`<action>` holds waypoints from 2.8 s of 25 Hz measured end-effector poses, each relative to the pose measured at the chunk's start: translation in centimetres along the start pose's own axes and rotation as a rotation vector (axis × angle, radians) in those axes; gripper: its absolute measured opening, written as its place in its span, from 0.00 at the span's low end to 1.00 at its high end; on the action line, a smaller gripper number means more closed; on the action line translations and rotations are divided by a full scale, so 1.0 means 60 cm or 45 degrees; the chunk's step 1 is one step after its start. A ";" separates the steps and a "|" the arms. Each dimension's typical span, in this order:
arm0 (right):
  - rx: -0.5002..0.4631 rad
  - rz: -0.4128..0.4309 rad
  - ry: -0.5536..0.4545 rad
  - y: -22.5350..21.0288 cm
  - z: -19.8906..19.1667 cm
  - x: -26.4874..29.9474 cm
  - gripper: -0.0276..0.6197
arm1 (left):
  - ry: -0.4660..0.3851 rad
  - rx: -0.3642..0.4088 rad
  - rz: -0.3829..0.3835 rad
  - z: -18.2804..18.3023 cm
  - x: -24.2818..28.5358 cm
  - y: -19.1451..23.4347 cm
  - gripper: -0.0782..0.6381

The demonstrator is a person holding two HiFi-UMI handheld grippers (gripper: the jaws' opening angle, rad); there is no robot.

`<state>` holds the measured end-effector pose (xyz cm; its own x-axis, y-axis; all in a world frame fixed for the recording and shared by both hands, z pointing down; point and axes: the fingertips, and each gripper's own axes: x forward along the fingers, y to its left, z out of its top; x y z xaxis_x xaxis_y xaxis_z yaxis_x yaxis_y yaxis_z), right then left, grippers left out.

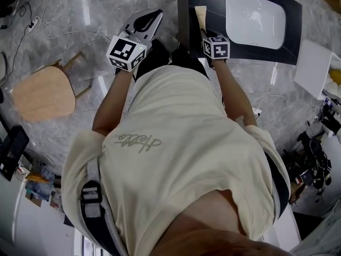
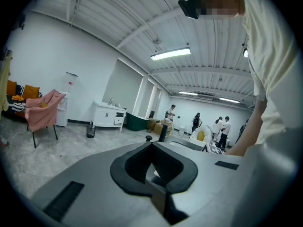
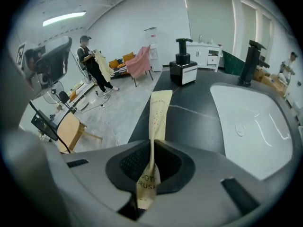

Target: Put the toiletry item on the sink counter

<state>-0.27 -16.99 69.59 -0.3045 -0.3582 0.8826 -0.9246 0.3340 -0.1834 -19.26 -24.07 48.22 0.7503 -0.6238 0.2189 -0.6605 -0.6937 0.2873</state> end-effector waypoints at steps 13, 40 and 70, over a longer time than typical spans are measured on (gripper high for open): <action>0.000 -0.028 0.022 0.000 0.001 0.013 0.08 | -0.008 -0.022 0.016 -0.007 -0.009 0.009 0.11; -0.003 -0.074 -0.048 0.047 0.035 -0.011 0.17 | -0.077 -0.034 0.043 -0.006 -0.067 0.030 0.11; -0.276 0.157 -0.970 0.182 0.268 -0.439 0.04 | -0.350 0.124 -0.049 0.189 -0.092 -0.113 0.11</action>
<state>-6.02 -17.91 37.40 -0.5467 -0.7785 0.3085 -0.8327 0.5440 -0.1028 -19.21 -20.01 34.46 0.7480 -0.6615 -0.0546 -0.6414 -0.7415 0.1970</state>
